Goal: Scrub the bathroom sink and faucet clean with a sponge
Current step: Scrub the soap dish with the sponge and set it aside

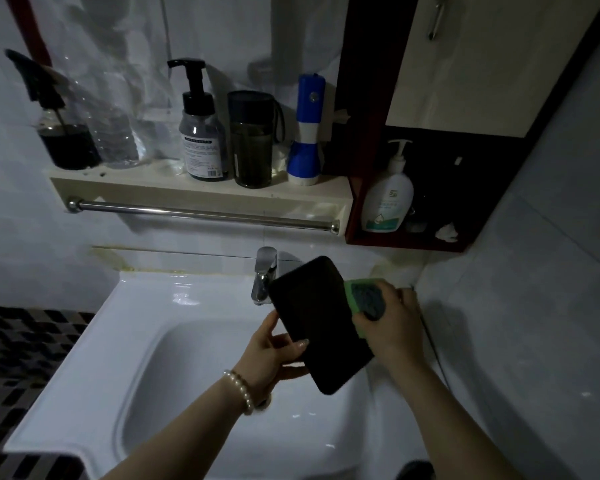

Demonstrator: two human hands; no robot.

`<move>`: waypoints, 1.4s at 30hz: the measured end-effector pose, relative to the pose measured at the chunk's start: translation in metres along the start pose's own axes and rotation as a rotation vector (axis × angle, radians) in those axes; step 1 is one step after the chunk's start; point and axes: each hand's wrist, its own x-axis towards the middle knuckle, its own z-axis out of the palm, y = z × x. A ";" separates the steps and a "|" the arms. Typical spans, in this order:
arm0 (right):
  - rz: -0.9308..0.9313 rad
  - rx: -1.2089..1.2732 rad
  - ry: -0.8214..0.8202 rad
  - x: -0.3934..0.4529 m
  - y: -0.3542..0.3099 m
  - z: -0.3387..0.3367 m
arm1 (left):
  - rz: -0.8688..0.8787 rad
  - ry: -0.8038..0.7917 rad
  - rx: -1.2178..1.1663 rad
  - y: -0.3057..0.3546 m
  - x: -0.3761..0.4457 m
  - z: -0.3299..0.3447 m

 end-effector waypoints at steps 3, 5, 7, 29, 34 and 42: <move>-0.094 0.004 -0.016 0.010 -0.013 0.003 | -0.060 -0.039 0.116 -0.006 -0.003 0.008; -0.134 0.013 -0.026 0.015 -0.022 0.006 | -0.078 -0.045 0.152 -0.006 -0.004 0.010; -0.133 0.074 -0.045 0.021 -0.027 0.007 | -0.071 -0.022 0.168 -0.003 -0.005 0.007; -0.517 -0.004 -0.659 -0.008 -0.057 -0.002 | -0.162 -0.237 -0.618 0.009 -0.003 0.001; -0.651 -0.243 -0.711 -0.020 -0.051 -0.008 | -0.225 0.067 -0.505 0.011 0.005 -0.003; -0.705 -0.304 -0.440 -0.026 -0.037 -0.018 | -0.136 0.076 -0.557 0.008 0.006 -0.004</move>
